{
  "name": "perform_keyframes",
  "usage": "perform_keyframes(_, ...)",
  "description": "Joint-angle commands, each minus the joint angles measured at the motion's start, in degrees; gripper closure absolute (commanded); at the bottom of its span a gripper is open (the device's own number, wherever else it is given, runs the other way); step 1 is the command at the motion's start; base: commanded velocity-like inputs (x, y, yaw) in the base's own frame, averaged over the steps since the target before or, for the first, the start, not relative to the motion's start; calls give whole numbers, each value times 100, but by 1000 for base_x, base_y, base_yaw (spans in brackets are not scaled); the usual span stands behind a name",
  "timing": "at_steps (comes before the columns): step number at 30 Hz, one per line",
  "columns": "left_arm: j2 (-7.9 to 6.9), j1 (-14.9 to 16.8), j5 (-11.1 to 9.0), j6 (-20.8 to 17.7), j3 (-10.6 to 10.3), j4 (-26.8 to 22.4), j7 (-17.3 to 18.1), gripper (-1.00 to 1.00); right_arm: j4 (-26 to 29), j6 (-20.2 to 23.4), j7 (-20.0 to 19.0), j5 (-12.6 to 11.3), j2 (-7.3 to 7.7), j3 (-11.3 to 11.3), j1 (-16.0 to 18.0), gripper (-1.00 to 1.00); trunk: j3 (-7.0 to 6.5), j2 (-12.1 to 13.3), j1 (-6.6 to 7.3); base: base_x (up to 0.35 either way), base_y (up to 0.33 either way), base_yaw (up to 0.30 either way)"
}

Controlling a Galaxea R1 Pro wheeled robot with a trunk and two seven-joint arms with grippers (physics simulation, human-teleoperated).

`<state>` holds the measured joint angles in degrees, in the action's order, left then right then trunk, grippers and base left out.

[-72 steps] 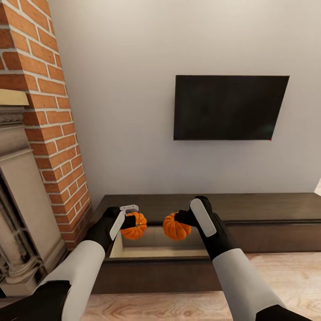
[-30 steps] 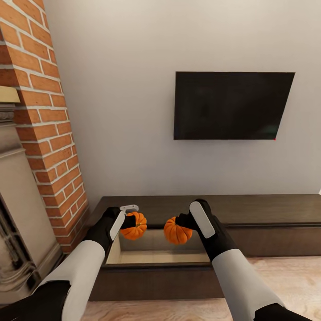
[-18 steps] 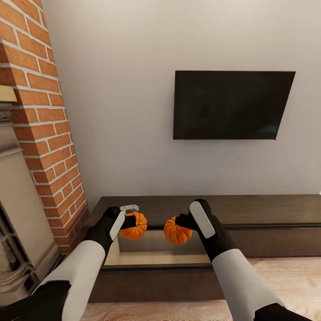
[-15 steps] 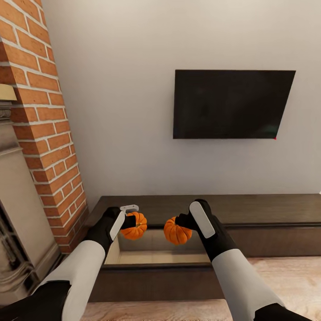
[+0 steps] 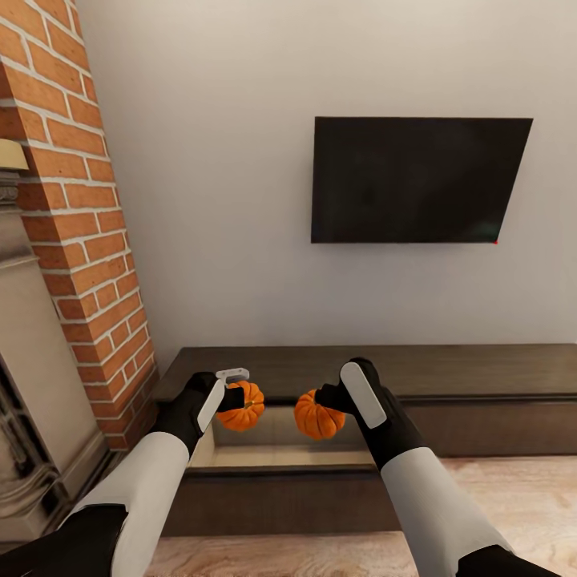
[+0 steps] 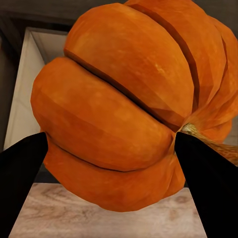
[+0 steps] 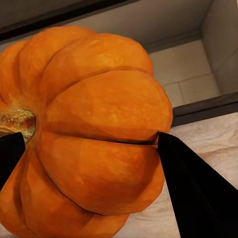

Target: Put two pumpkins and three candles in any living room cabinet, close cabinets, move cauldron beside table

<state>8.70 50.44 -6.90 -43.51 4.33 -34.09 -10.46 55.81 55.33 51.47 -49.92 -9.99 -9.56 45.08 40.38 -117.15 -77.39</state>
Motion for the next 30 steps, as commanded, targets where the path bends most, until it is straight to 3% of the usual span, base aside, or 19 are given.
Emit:
perform_keyframes(1, 0, 1, 5, 0, -2, -1, -9, 100, 0, -14, -14, -10, 0, 0, 1, 100, 18, -42, -22, 0, 0, 0)
perform_keyframes(9, 0, 1, 5, 0, -2, -1, -9, 100, 0, -14, -14, -9, 0, 0, 1, 100, 161, -363, -198, 0, 0, 0)
perform_keyframes(30, 53, 1, 5, 0, -2, -1, -9, 100, 0, -14, -14, -18, 0, 23, 1, 100, 161, -363, -198, 30, 0, 0)
